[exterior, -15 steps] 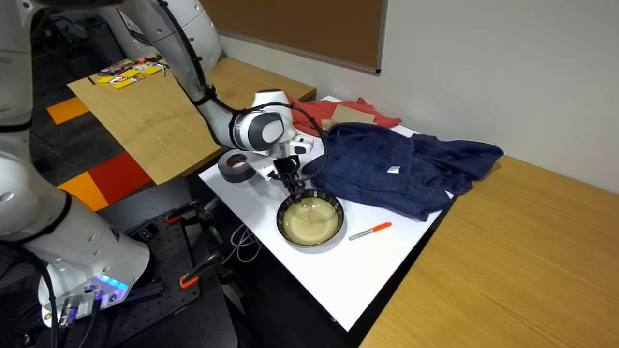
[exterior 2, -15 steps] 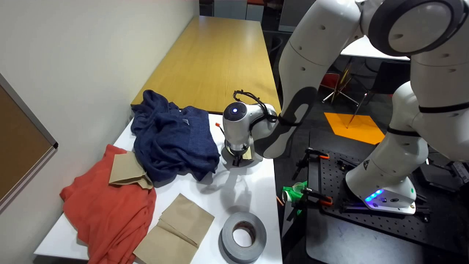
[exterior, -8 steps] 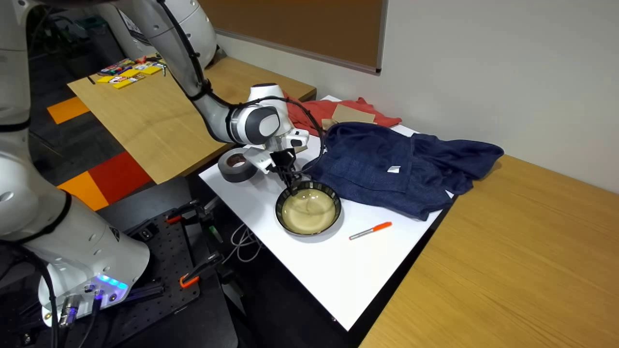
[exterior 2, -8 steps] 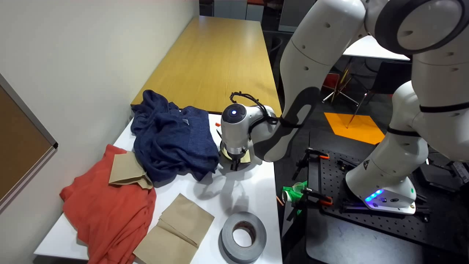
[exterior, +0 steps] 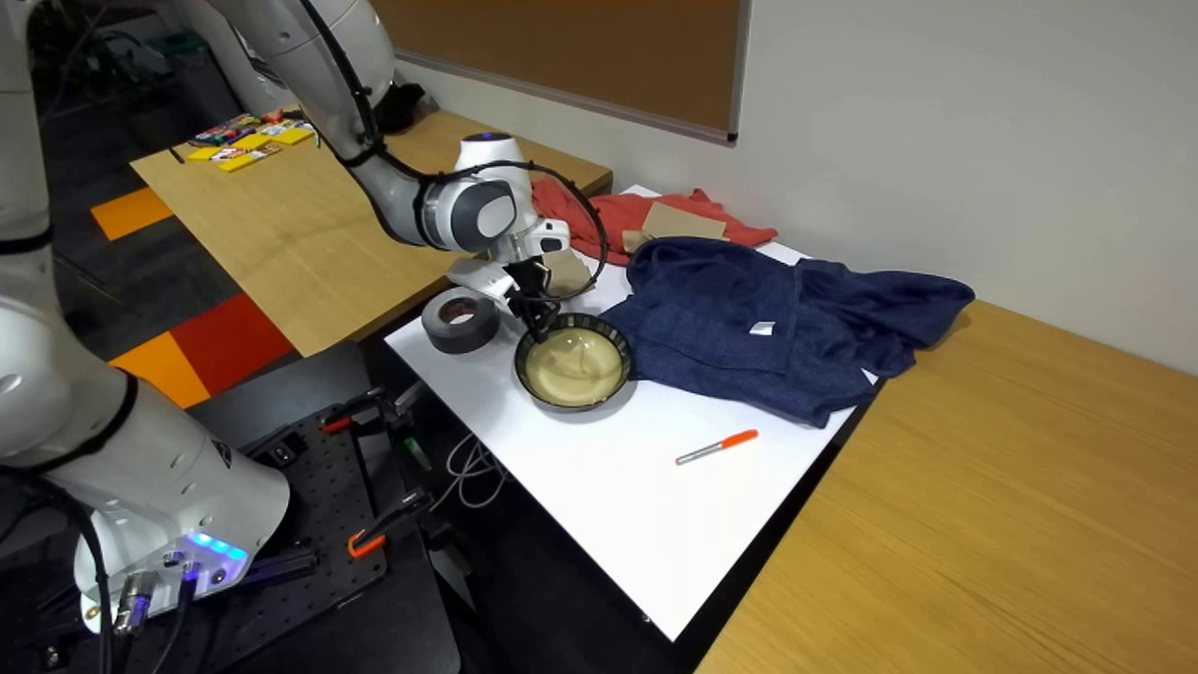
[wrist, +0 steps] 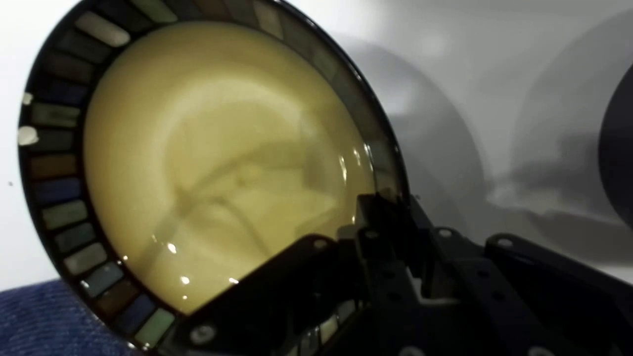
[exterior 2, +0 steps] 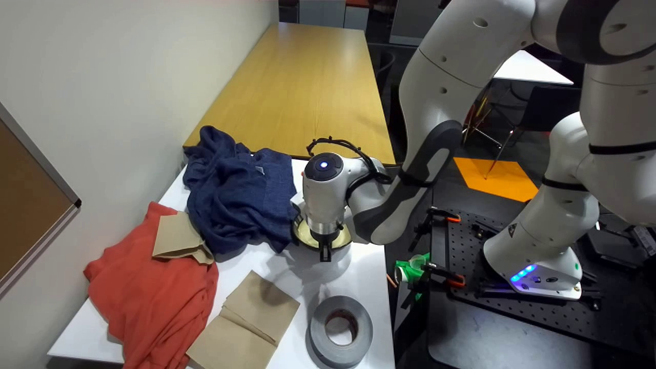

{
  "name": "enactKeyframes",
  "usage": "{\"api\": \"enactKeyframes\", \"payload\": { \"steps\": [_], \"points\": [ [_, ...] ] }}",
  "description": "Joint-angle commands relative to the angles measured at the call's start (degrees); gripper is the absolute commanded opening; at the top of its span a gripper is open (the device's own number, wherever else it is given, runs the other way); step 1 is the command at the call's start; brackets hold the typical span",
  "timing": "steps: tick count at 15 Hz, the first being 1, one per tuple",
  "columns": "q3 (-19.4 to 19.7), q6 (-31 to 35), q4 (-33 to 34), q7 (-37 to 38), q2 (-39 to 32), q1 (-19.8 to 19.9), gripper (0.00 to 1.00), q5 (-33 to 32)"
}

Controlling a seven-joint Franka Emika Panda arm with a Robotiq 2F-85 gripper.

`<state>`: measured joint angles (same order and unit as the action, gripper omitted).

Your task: Remove the pen out of the bowl then move the bowl to the left

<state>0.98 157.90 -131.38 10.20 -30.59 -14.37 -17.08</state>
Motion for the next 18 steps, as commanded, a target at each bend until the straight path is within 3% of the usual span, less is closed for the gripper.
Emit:
{"api": "enactKeyframes", "payload": {
  "steps": [1, 12, 14, 18],
  "points": [
    [-5.34, -2.21, -1.01, -7.52, 1.45, 2.45, 0.04, 3.51],
    [-9.64, -6.45, 0.16, -16.27, 1.16, 2.69, 0.05, 3.61],
    [-9.69, -7.14, 0.41, -16.96, 0.99, 2.54, 0.40, 3.42],
    [-10.17, -7.42, 0.31, -18.24, 0.37, 2.51, 0.69, 3.59]
  ]
}}
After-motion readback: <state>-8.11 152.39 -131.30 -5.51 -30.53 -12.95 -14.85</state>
